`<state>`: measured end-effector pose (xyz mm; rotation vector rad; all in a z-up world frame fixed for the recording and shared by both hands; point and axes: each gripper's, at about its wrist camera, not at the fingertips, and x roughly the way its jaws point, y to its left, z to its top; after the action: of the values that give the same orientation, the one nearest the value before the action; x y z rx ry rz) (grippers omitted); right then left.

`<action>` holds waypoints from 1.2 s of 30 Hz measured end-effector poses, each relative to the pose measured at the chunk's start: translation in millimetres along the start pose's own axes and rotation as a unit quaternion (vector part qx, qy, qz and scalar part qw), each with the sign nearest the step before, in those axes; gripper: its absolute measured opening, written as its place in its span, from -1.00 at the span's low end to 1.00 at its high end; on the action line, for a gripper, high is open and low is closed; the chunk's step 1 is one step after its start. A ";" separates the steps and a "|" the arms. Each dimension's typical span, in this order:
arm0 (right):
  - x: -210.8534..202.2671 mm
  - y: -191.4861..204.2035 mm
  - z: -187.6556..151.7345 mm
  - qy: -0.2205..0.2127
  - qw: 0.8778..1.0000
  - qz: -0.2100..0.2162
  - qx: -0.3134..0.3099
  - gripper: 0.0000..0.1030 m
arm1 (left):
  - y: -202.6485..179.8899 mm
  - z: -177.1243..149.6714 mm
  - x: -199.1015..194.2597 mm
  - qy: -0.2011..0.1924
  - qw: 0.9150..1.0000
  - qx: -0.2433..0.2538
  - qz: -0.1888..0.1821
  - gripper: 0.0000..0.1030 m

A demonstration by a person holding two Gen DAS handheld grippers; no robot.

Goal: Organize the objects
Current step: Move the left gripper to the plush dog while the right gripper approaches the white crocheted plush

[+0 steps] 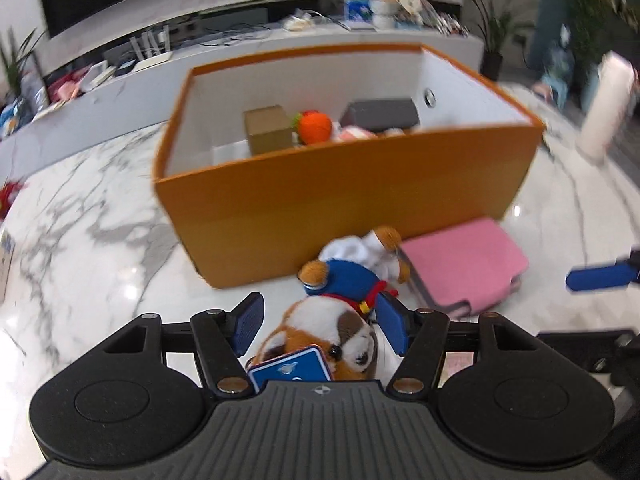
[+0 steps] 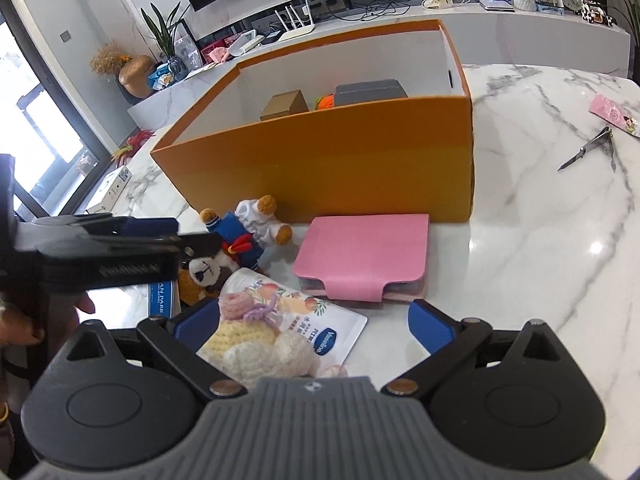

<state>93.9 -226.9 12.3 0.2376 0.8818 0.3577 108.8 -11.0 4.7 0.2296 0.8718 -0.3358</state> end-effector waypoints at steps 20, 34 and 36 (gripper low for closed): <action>13.6 2.8 -5.9 0.031 0.999 0.009 -0.022 0.96 | 33.6 4.0 28.2 0.065 0.994 -0.076 0.048 0.44; 13.2 53.6 -27.2 0.032 0.988 0.038 -0.147 0.96 | 50.0 -0.1 23.4 0.082 0.989 -0.124 0.011 0.44; 14.6 55.8 -30.3 0.044 0.986 0.055 -0.152 0.96 | 50.1 0.5 26.0 0.083 0.988 -0.127 0.009 0.44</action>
<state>67.1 -168.3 2.7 -0.0125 0.8892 0.6029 143.6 30.1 -12.2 0.0292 1.0673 -0.1877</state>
